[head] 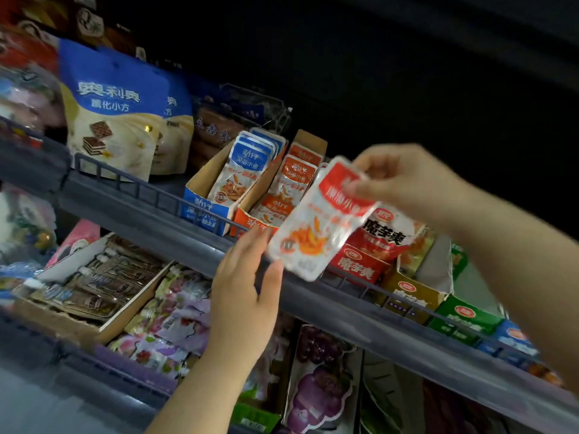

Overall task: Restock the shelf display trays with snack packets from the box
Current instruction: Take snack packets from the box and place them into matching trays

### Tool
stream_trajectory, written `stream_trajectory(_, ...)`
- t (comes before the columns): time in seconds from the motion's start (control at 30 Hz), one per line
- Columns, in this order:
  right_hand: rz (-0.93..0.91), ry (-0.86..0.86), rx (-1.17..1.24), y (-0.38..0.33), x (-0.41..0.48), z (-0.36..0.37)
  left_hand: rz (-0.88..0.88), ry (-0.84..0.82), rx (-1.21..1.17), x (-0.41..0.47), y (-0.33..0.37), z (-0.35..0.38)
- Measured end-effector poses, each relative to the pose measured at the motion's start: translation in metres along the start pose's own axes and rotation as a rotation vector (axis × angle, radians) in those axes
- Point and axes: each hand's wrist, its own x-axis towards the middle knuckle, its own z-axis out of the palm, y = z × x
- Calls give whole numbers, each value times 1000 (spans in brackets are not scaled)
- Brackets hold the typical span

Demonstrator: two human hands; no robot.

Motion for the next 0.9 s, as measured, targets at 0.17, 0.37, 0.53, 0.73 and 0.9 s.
stream_trajectory(0.17, 59, 200, -86, 1, 32, -28, 20, -133, 269, 6, -18, 13)
stream_trajectory(0.37, 164, 146, -305, 19, 59, -21, 169, -154, 667, 9, -27, 22)
stream_trajectory(0.53, 161, 78, -388, 21, 70, -28, 198, -114, 734, 6, -33, 30)
stream_trajectory(0.73, 164, -46, -465, 22, 76, -34, 255, -40, 713, 10, -33, 31)
stream_trajectory(0.9, 208, -99, -500, 21, 78, -46, 271, -42, 711, 12, -36, 28)
